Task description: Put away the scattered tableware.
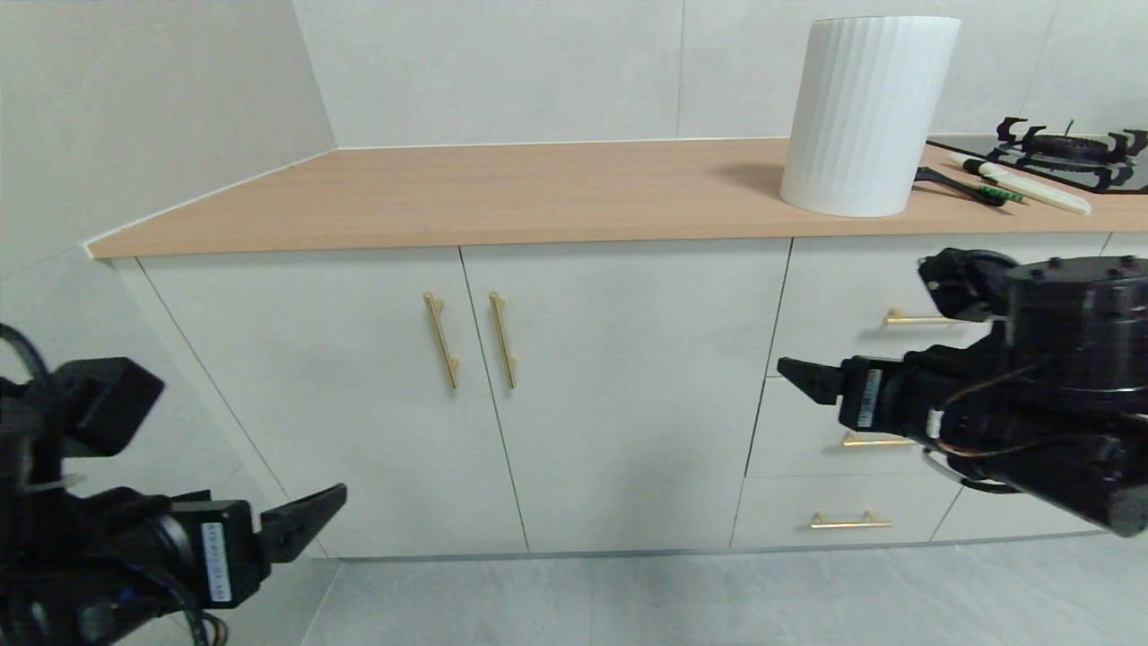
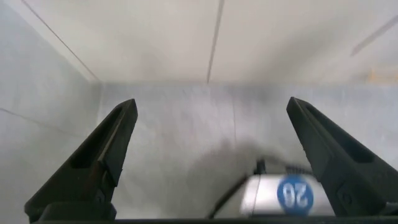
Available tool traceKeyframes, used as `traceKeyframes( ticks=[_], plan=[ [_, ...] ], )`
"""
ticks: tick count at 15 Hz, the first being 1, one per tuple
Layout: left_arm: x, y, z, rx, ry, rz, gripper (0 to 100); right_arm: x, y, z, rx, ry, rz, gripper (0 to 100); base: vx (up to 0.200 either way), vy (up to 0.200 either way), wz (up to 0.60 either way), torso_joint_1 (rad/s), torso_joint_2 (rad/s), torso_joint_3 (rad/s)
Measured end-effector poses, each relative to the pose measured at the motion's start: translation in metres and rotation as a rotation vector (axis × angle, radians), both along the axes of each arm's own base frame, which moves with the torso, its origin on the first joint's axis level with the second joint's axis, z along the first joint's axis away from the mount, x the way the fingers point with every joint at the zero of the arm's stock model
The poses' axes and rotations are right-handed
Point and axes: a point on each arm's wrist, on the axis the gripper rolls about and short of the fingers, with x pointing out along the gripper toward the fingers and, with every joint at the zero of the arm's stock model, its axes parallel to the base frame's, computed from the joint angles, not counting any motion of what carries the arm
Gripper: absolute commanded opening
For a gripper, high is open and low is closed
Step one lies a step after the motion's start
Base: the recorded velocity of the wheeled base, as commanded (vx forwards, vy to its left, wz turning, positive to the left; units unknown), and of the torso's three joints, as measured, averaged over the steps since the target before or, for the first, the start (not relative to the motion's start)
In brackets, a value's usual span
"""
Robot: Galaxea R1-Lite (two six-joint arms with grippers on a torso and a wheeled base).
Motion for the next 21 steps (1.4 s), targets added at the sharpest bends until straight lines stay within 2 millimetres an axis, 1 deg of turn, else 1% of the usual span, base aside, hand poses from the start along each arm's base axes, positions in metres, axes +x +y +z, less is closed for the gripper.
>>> traceKeyframes(
  ticks=[2,4,7,8,11,13,14,16,18,21],
  plan=[
    [-0.026,0.021,0.008,0.014,-0.099,0.011,100,-0.036,-0.027,0.011,-0.032,-0.077,-0.030,100,0.000,0.000,0.00,0.000,0.00,0.000],
    [-0.056,0.041,0.011,0.047,-0.205,0.017,100,-0.072,-0.056,0.018,-0.055,-0.160,-0.059,100,0.000,0.000,0.00,0.000,0.00,0.000],
    [-0.105,0.065,0.007,0.100,-0.386,0.046,100,-0.126,-0.104,0.016,-0.092,-0.303,-0.189,100,0.000,0.000,0.00,0.000,0.00,0.000],
    [-0.119,0.070,0.004,0.123,-0.443,0.072,100,-0.144,-0.117,0.014,-0.102,-0.354,-0.240,100,0.000,0.000,0.00,0.000,0.00,0.000],
    [-0.152,0.077,-0.009,0.170,-0.570,0.166,100,-0.198,-0.139,0.004,-0.172,-0.485,-0.367,100,0.000,0.000,0.00,0.000,0.00,0.000],
    [-0.165,0.077,-0.020,0.189,-0.615,0.228,100,-0.229,-0.145,-0.010,-0.214,-0.533,-0.429,100,0.000,0.000,0.00,0.000,0.00,0.000],
    [-0.168,0.077,-0.024,0.184,-0.629,0.259,100,-0.241,-0.147,-0.017,-0.225,-0.563,-0.458,100,0.000,0.000,0.00,0.000,0.00,0.000],
    [-0.172,0.076,-0.029,0.179,-0.644,0.301,100,-0.252,-0.146,-0.028,-0.245,-0.593,-0.510,100,0.000,0.000,0.00,0.000,0.00,0.000],
    [-0.175,0.074,-0.036,0.197,-0.650,0.342,100,-0.259,-0.143,-0.042,-0.266,-0.611,-0.534,100,0.000,0.000,0.00,0.000,0.00,0.000],
    [-0.172,0.072,-0.061,0.235,-0.605,0.353,100,-0.251,-0.141,-0.079,-0.296,-0.536,-0.513,100,0.000,0.000,0.00,0.000,0.00,0.000]
  ],
)
